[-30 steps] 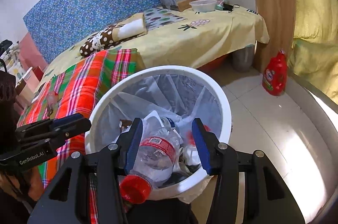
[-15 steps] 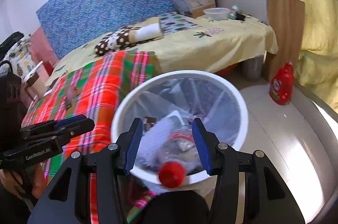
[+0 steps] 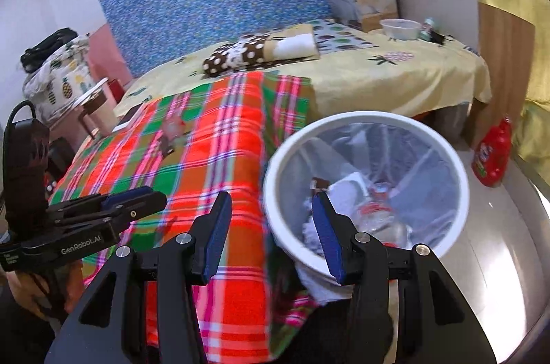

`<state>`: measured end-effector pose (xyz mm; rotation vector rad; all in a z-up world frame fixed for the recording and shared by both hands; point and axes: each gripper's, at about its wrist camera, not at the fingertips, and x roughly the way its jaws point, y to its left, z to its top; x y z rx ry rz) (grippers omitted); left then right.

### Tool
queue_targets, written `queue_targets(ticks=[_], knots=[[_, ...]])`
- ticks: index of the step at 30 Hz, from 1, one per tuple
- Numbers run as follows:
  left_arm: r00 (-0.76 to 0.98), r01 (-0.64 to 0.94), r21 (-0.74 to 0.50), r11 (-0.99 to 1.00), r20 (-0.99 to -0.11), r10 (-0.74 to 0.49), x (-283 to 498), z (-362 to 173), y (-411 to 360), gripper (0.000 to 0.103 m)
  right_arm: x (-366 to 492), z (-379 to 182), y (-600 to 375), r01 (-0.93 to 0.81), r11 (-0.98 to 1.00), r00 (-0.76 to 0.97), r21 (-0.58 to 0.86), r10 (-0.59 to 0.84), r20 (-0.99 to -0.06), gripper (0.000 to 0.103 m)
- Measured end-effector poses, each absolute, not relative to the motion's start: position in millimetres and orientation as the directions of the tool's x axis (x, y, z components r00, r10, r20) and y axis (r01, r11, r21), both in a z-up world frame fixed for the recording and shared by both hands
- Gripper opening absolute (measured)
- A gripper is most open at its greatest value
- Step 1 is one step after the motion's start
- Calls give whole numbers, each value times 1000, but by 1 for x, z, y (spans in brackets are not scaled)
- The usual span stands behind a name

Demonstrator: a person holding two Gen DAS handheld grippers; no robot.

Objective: Collect trash
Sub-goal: 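Move both tools back over the cloth toward the remaining wrapper and clear cup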

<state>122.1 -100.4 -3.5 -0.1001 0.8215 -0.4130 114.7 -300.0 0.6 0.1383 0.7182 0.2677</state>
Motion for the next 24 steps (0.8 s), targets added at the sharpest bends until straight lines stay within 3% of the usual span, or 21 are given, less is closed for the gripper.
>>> queue_targets(ticks=[24], knots=[[669, 142, -246, 959, -690, -276, 121, -3, -26, 31, 133, 7, -244, -330, 920, 683, 210, 386, -620, 51]])
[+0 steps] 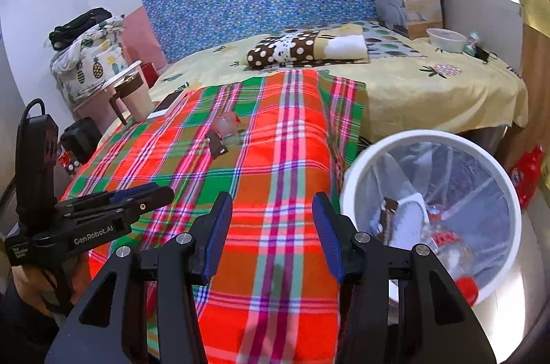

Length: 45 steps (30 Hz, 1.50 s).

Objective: Collect trash
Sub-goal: 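Move both tools back over the cloth toward the remaining wrapper and clear cup, then grasp the second brown wrapper with the left tool while the right tool grasps the clear cup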

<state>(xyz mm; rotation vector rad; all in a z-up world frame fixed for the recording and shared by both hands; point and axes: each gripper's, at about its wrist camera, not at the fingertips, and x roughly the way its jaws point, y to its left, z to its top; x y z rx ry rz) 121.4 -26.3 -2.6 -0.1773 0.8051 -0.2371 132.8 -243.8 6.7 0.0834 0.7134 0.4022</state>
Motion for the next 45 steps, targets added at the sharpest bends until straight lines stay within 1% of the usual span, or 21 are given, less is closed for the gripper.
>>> queue_targets(ticks=[11, 18, 26, 36, 38, 45], knots=[[687, 72, -254, 965, -688, -233, 144, 2, 8, 31, 162, 11, -211, -401, 897, 650, 185, 421, -632, 50], [694, 27, -267, 963, -689, -210, 159, 1, 32, 31, 188, 3, -182, -443, 884, 615, 151, 422, -666, 47], [691, -16, -284, 959, -696, -195, 164, -7, 56, 31, 219, -7, -160, -480, 863, 561, 156, 439, -702, 47], [691, -30, -306, 951, -694, -201, 169, -12, 74, 31, 255, -27, -142, -469, 865, 502, 178, 427, -752, 46], [689, -35, -309, 950, -696, -201, 171, -14, 77, 31, 257, -32, -140, -471, 859, 477, 200, 438, -762, 31], [690, -56, -310, 949, -699, -188, 171, -15, 83, 31, 229, -28, -127, -526, 806, 417, 271, 522, -744, 31]])
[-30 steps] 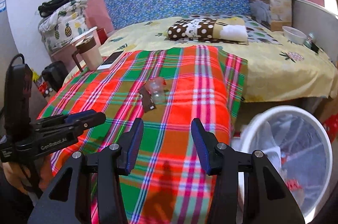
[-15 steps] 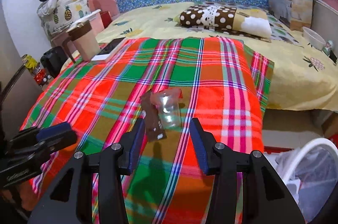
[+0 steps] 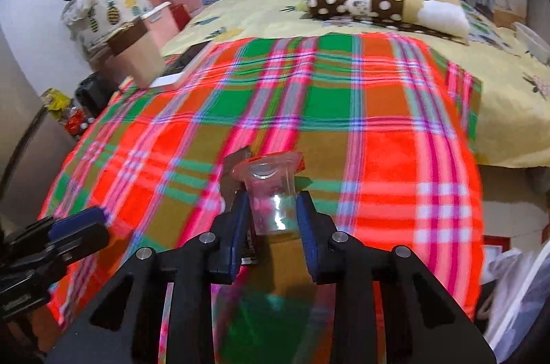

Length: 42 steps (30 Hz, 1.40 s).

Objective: Collect trash
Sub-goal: 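Grasp the second brown wrapper with the left tool while the right tool grasps the clear cup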

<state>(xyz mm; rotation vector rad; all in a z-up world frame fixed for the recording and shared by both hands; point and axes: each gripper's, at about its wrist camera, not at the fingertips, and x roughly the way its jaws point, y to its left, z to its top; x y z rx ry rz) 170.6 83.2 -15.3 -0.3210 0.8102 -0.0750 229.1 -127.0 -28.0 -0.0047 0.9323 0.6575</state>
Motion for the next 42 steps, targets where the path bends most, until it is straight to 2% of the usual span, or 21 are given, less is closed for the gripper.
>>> queue_targets(ticks=[5, 18, 29, 35, 37, 42], knots=[[688, -61, -309, 949, -702, -184, 172, -14, 79, 31, 209, -20, -134, -530, 799, 428, 283, 540, -724, 31], [640, -87, -337, 937, -740, -207, 213, -31, 45, 31, 210, -21, -186, -404, 874, 518, 270, 462, -720, 31], [611, -105, -220, 970, -784, -111, 244, -47, 12, 31, 208, -22, -210, -356, 882, 547, 310, 466, -695, 31], [604, -11, -203, 979, -782, -155, 236, -45, -5, 17, 199, -19, -218, -351, 885, 565, 305, 460, -685, 31], [607, 24, -205, 978, -775, -178, 228, -42, -9, 9, 194, -17, -220, -348, 889, 574, 297, 453, -682, 31], [620, 87, -201, 976, -755, -211, 206, -34, -18, 9, 183, -14, -224, -338, 895, 586, 290, 442, -679, 31]])
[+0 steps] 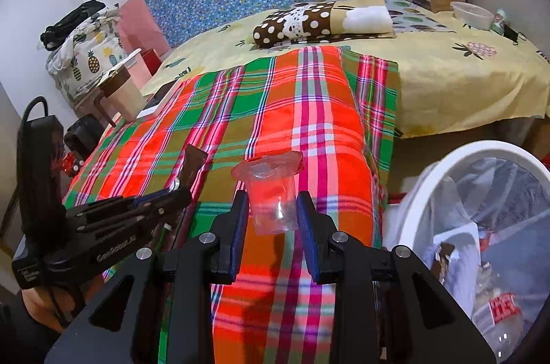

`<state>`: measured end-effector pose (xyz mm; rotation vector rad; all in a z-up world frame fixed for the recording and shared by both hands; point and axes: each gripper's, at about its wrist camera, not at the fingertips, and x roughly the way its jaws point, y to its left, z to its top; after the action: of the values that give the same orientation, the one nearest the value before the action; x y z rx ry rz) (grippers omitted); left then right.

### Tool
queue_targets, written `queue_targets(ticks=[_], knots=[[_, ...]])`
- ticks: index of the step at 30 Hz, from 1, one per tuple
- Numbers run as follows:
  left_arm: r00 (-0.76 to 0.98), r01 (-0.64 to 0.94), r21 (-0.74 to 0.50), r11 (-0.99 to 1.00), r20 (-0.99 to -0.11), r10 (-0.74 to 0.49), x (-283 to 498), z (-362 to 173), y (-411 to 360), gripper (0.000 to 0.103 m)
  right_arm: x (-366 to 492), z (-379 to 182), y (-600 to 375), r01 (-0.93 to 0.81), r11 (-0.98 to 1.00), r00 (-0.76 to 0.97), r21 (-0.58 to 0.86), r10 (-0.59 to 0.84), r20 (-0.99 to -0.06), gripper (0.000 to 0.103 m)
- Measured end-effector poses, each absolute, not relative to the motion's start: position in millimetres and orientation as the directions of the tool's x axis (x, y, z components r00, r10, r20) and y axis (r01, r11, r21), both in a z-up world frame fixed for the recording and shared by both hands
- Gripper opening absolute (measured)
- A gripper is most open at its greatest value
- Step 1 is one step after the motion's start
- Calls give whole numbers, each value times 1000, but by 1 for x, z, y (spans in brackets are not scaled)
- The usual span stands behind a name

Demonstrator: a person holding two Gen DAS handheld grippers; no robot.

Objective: Collect trash
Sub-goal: 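Grasp the second brown wrapper with the left tool while the right tool grasps the clear cup, then carry the wrapper and clear cup over the wastebasket with both tools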

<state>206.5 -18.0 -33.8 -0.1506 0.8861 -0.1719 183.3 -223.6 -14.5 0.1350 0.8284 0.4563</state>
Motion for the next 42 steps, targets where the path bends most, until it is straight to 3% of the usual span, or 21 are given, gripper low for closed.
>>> queue_targets(ticks=[20, 42], knots=[[648, 221, -217, 951, -696, -309, 120, 4, -45, 9, 138, 3, -243, -294, 920, 656, 259, 392, -645, 31], [617, 339, -222, 914, -681, -394, 124, 12, -98, 9, 129, 7, -288, -197, 949, 713, 245, 311, -629, 31]])
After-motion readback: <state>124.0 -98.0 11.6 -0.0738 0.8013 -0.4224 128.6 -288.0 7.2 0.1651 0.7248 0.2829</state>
